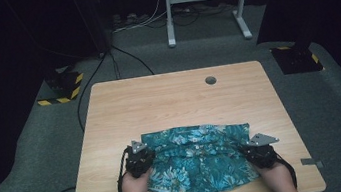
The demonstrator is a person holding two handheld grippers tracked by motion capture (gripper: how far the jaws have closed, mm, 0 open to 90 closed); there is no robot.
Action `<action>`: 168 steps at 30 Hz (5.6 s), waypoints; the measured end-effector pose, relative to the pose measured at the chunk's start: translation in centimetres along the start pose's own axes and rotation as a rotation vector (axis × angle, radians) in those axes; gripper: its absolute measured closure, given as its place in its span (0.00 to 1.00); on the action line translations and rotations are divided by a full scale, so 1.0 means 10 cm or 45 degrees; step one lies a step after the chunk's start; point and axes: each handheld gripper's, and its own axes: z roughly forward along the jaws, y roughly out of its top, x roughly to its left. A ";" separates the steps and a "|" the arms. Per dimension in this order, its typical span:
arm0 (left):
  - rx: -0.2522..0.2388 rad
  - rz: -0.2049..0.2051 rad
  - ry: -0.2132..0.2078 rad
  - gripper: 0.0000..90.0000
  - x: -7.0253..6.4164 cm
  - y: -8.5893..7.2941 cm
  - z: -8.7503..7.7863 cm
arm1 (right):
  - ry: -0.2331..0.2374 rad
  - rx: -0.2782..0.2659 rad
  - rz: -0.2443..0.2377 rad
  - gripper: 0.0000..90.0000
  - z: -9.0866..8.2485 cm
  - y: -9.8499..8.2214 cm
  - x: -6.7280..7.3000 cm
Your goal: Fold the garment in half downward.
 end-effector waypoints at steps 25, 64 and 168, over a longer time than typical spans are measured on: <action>-0.008 -0.038 -0.014 0.88 0.13 0.22 0.21 | -0.003 -0.032 0.048 0.89 0.31 0.22 -0.37; -0.097 0.032 -0.119 0.22 -0.17 0.79 -0.05 | 0.058 -0.181 0.108 0.43 -0.10 0.78 -0.21; 0.083 0.202 -0.117 0.65 -0.52 0.74 0.80 | 0.147 -0.166 0.018 0.95 0.25 0.53 0.23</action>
